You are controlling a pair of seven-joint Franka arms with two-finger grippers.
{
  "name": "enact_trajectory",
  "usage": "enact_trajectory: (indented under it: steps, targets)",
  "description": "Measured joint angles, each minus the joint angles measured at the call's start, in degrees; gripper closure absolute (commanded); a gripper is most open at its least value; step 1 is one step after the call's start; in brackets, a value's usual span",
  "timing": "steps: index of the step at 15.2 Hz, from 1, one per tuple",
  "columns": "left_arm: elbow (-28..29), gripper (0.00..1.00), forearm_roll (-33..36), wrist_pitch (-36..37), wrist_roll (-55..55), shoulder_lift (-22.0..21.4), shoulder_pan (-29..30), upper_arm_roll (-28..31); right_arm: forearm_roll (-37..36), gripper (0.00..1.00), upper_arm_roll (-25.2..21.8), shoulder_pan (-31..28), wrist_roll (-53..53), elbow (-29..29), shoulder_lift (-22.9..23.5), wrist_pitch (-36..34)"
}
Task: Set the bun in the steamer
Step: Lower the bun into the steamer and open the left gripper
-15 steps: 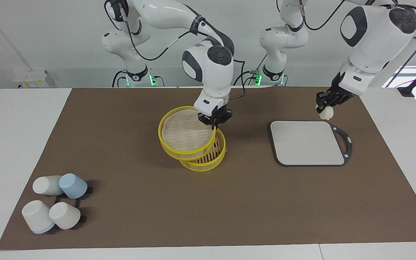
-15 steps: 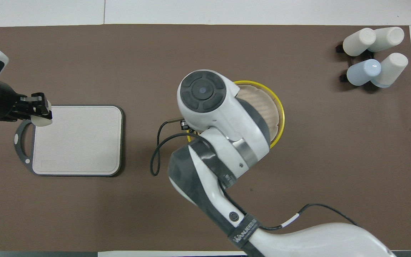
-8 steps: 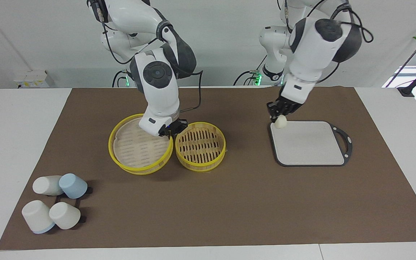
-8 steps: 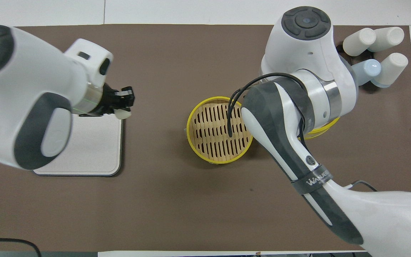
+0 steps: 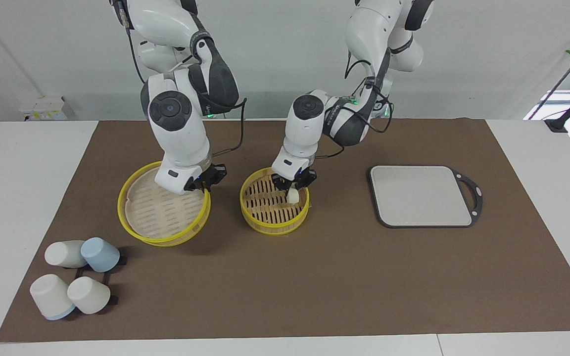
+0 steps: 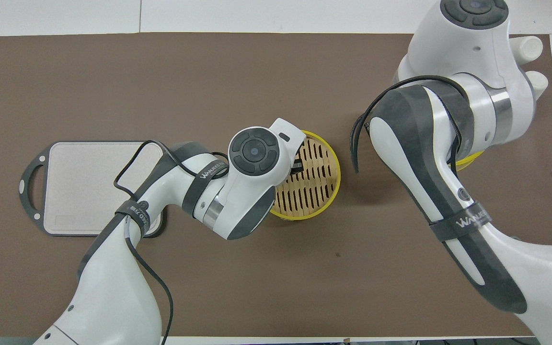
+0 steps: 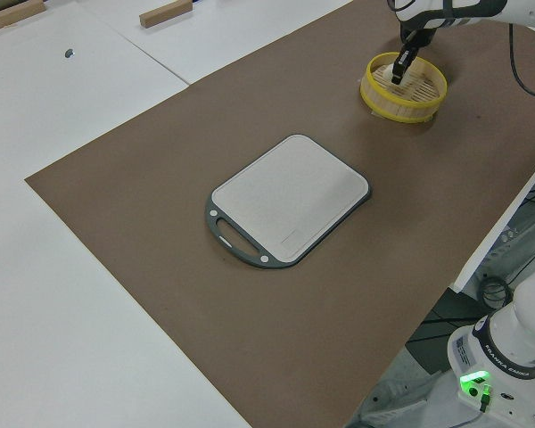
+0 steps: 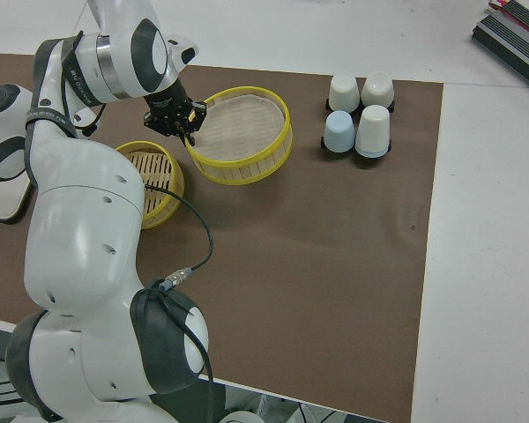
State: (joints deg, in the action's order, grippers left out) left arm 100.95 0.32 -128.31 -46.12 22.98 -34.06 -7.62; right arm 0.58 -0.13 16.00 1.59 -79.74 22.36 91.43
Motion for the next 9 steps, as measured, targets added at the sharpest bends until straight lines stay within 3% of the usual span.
enact_trajectory:
  steps: [3,5,6,9]
  targets:
    - [1.3,0.62,0.33,-2.78,-0.02,0.55,-0.17,0.14,0.0,1.0,0.27,0.17,0.0,-0.28,0.0,0.0]
    - [1.86,0.27,0.37,-3.13,-0.02,0.56,-0.37,0.1,0.0,1.0,0.27,0.15,0.0,-0.36,0.0,0.0]
    - [2.0,0.0,0.37,-3.14,-0.02,0.55,-0.48,0.1,0.0,1.0,0.27,0.15,0.0,-0.37,0.0,0.0]
    - [2.08,0.0,0.37,-3.01,-0.44,0.39,-0.62,0.26,0.0,1.0,0.33,0.24,0.0,-0.38,0.0,0.01]
